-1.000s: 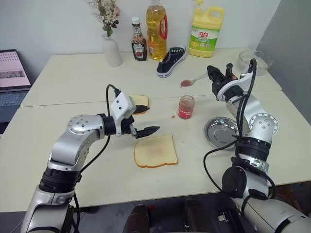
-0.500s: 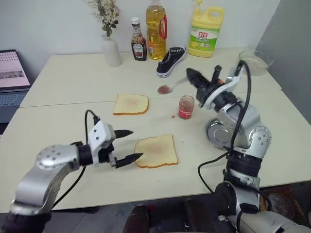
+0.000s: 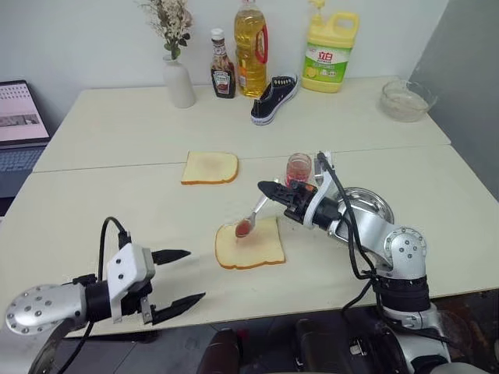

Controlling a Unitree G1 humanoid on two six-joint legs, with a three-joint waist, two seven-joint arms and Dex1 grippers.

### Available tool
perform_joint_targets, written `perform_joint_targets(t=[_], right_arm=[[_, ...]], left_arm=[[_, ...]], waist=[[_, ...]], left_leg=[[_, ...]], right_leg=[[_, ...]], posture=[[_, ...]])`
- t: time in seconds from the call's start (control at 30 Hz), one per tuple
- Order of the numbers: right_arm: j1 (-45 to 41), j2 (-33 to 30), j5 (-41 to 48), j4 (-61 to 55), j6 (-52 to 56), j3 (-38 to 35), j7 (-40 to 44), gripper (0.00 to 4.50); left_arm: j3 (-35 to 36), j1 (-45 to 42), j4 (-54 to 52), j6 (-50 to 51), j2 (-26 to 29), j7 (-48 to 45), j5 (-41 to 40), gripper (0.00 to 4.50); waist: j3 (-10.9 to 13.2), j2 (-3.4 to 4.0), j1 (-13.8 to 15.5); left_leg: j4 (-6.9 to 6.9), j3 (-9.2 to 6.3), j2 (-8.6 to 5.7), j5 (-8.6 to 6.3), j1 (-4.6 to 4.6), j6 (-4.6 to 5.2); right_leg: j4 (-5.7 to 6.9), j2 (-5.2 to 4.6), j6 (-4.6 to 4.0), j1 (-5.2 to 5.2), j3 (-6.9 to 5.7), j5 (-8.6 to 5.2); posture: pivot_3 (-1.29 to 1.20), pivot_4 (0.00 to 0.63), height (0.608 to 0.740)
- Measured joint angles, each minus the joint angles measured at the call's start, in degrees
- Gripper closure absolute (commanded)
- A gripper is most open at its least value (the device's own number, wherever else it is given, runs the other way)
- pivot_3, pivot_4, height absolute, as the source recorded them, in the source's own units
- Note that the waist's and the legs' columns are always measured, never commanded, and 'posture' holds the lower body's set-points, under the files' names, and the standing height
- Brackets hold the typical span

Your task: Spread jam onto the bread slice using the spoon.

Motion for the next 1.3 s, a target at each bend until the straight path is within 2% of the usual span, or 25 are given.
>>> perform_joint_targets(t=[0.27,0.63,0.8,1.3], right_arm=[[-1.4,-5.8,-20.2,-3.5,-2.2,8.1,15.7,4.47],[-1.4,-7.9,-41.5,-5.0,-8.9,15.2,30.5,4.47],[-0.8,-7.4,-47.5,-5.0,-11.1,17.4,34.8,4.47],[0.8,-8.1,-55.6,-5.0,-12.3,17.2,43.1,4.47]], left_arm=[[-1.2,-1.3,0.0,-0.8,-0.5,1.8,0.4,0.00],[-4.8,-3.6,0.4,-1.4,-1.7,4.0,1.6,0.00],[-5.4,-3.7,0.4,-1.9,-1.8,5.0,1.8,0.00],[-7.0,-6.1,1.1,-2.0,-1.8,5.2,1.8,0.00]], waist=[[0.0,-0.02,0.0],[0.0,-0.04,0.0],[0.0,-0.05,0.1],[0.0,-0.05,0.2]], left_leg=[[0.00,0.01,0.00,0.00,0.00,0.00],[0.01,-0.01,0.00,0.00,0.01,-0.01],[0.02,-0.04,0.01,0.00,0.01,-0.01],[0.06,-0.08,-0.01,0.00,0.02,-0.01]], right_leg=[[-0.02,0.05,0.02,0.00,0.02,0.00],[0.02,0.05,0.02,0.00,0.00,0.01],[0.02,0.03,0.02,0.00,-0.01,0.01],[0.04,0.01,0.02,0.03,-0.04,0.02]], posture=[[0.00,0.150,0.740],[0.00,0.150,0.740],[0.00,0.150,0.740],[0.00,0.150,0.740]])
